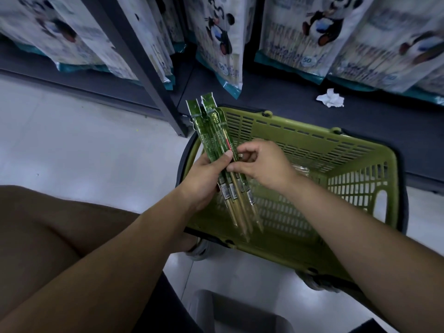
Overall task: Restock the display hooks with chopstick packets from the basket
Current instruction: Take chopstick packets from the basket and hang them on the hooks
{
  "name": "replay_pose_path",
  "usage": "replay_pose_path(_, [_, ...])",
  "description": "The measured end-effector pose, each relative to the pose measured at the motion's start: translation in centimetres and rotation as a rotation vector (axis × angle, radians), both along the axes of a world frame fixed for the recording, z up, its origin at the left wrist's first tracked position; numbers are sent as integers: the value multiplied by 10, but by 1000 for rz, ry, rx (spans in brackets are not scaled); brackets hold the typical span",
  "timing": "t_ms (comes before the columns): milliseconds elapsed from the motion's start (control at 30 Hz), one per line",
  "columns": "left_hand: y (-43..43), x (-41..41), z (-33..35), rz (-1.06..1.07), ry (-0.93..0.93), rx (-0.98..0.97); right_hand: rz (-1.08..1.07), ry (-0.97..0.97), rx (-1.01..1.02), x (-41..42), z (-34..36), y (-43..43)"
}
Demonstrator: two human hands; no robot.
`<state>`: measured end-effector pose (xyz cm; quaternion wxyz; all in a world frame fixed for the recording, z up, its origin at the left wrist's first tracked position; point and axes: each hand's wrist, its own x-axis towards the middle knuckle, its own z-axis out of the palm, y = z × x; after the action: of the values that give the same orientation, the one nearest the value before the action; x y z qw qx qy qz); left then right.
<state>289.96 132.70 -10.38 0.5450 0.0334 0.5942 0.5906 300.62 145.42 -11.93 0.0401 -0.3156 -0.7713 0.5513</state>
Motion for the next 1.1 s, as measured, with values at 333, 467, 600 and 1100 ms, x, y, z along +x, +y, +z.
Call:
replay_pose_path(333, [29,2,69,-12,212,187,72,71,58,13,113,27])
replay_pose_path(467, [39,5,109,-89,372,299,-161,192,-38,23,165,38])
replay_pose_path(600, [47,15,162,-180,559,360,-370,371,37,35,224,44])
replay_pose_path(1100, [113,23,336,-183,734,700,-648,792,202,54,413,57])
